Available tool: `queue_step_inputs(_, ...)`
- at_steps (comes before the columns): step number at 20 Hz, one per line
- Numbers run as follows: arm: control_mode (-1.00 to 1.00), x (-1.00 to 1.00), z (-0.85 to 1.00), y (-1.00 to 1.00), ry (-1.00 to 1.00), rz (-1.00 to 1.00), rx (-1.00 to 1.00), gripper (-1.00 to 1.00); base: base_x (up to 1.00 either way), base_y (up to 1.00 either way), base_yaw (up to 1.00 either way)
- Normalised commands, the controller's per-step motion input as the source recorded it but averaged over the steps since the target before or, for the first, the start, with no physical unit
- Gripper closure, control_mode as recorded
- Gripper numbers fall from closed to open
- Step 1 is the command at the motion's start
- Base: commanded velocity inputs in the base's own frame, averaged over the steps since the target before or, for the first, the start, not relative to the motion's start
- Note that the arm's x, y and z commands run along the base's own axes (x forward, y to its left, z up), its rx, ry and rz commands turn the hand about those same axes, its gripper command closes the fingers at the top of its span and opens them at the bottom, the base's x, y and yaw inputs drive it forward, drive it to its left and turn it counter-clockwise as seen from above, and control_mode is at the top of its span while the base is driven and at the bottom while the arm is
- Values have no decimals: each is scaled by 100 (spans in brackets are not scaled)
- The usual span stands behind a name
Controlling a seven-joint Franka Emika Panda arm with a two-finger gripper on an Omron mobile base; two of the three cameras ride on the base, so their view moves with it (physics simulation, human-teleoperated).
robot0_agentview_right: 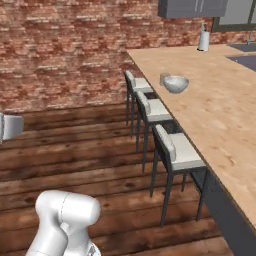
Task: There is a bowl on the dining counter. Grab a lemon wedge from the fridge and place it in the bowl. Then get the liquor bottle and glass cup from the cabinet and place them next to the bowl.
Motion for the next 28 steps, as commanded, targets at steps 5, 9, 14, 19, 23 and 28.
queue_step_inputs(5, 100, 0, 0, 0, 0, 0, 0, 100, 91, 62, -52)
queue_step_inputs(9, 100, 0, 0, 0, 0, 0, 0, 100, 82, 62, -52)
queue_step_inputs(14, 100, 0, 0, 0, 0, 0, 0, 100, 69, 69, -51)
queue_step_inputs(19, 100, 0, 0, 0, 0, 0, 0, 100, 52, 73, -51)
queue_step_inputs(23, 100, 0, 0, 0, 0, 0, 0, 100, 39, 69, -51)
queue_step_inputs(28, 100, 0, 0, 0, 0, 0, 0, 100, 36, 64, -50)
